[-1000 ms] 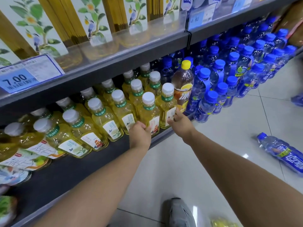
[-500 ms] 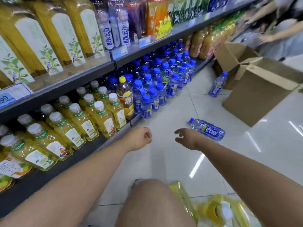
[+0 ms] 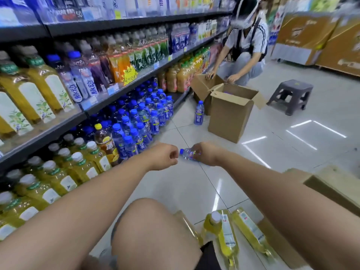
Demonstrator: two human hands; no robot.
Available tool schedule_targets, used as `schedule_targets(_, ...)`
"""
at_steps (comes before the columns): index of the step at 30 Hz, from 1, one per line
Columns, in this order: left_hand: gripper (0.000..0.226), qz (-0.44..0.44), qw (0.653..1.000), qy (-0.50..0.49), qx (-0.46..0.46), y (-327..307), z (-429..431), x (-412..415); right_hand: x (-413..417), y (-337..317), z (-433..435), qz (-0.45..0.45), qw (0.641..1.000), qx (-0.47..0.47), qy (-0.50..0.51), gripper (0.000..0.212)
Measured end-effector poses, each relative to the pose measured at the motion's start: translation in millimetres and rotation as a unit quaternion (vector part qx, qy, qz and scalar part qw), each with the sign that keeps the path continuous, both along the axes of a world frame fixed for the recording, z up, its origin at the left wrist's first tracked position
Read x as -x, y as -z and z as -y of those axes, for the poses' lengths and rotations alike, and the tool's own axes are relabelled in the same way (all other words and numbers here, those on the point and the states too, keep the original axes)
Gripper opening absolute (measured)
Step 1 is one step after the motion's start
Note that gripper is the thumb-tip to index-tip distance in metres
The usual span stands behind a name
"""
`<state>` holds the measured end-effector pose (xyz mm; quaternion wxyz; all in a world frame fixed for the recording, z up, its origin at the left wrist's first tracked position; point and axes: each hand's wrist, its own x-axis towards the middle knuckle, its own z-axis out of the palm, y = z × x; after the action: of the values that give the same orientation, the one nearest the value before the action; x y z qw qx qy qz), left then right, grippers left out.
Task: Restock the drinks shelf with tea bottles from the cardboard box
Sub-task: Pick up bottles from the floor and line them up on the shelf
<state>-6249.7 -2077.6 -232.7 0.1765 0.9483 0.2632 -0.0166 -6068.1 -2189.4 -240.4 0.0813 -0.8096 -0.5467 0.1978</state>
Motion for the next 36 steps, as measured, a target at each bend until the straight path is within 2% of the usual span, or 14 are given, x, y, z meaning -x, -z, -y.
schedule_targets(6,0.015,-0.012,0.998,0.044,0.045,53.5,-3.5,-26.9,-0.7,76.2,32.1,-0.04,0.998,0.051,-0.012,0.041)
schedule_targets(11,0.023,-0.053,0.987,0.079,0.128,169.5,-0.3,-29.3,-1.3,164.8,54.4,-0.074,0.99,0.116,-0.021,0.051)
schedule_targets(16,0.044,-0.131,0.973,0.134,0.138,278.5,16.8,-19.0,-2.4,230.6,83.9,-0.062,0.977,0.177,-0.097,0.069)
schedule_targets(18,0.056,-0.139,0.964,0.183,0.131,316.1,27.4,-15.3,-8.9,250.5,99.0,-0.028,0.976,0.155,-0.15,0.064)
schedule_targets(21,0.075,-0.177,0.946,0.266,0.055,361.0,42.8,-15.2,-24.8,272.0,115.5,0.034,0.972,0.048,-0.227,0.049)
schedule_targets(25,0.085,-0.257,0.912,0.318,-0.024,395.6,58.9,-20.0,-35.5,282.2,117.1,0.098,0.957,-0.01,-0.271,0.038)
schedule_targets(28,0.072,-0.251,0.914,0.312,-0.07,411.3,64.7,-23.7,-32.8,286.5,107.3,0.094,0.959,-0.041,-0.266,0.034)
schedule_targets(31,0.073,-0.259,0.921,0.279,-0.087,420.8,59.8,-20.6,-29.4,288.6,83.2,0.066,0.965,-0.063,-0.245,0.031)
schedule_targets(34,0.064,-0.221,0.956,0.181,-0.07,423.3,44.8,-9.1,-29.5,284.5,52.0,0.066,0.967,-0.078,-0.235,0.033)
schedule_targets(36,0.064,-0.226,0.968,0.098,-0.044,419.4,29.5,-0.9,-34.2,281.1,31.4,0.072,0.969,-0.078,-0.223,0.031)
